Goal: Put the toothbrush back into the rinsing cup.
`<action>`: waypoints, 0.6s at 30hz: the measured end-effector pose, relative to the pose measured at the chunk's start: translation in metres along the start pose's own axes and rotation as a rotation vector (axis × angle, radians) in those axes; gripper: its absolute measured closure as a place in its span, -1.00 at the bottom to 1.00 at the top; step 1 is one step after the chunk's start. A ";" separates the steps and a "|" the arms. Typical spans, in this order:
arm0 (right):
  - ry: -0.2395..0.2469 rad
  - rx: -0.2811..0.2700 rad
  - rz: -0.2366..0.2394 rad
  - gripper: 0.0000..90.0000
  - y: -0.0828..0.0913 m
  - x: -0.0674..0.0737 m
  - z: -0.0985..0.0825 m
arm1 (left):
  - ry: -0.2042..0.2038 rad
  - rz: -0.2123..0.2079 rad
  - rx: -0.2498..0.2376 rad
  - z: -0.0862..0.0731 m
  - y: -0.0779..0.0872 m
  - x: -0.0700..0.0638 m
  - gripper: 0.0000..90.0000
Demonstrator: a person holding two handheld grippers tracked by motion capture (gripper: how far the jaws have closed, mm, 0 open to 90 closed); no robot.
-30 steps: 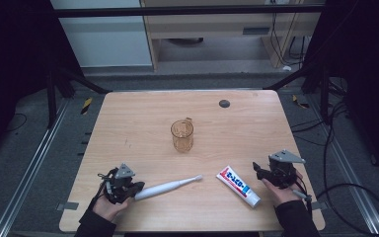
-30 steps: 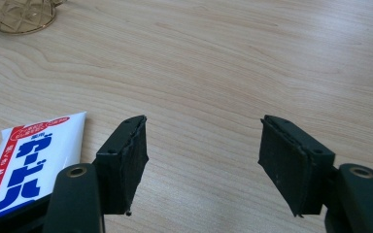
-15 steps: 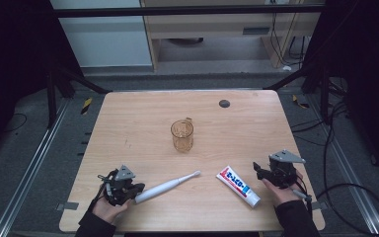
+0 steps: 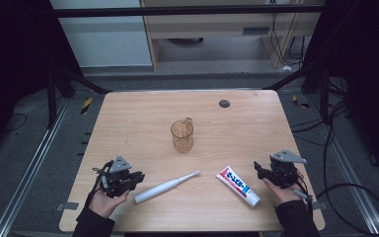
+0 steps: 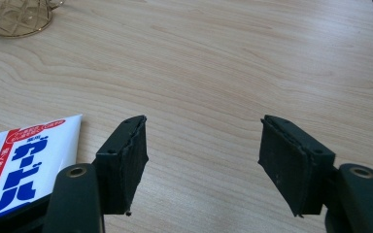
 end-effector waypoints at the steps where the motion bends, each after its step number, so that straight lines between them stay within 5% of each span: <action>1: 0.006 0.000 -0.002 -0.24 -0.001 -0.001 0.000 | -0.005 -0.006 0.003 0.002 -0.001 -0.001 0.69; 18: 0.015 0.021 -0.018 -0.25 -0.004 -0.003 -0.002 | -0.085 -0.047 0.037 0.035 -0.010 -0.017 0.25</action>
Point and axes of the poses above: each handheld gripper's, and its own axes: y roughly backward along the jaws, z roughly out of its top, x roughly to its left, the point moved 1 cm from there along -y, roughly forward along the jaws, and after that the axes turned 3 degrees about y, right-handed, at the moved point
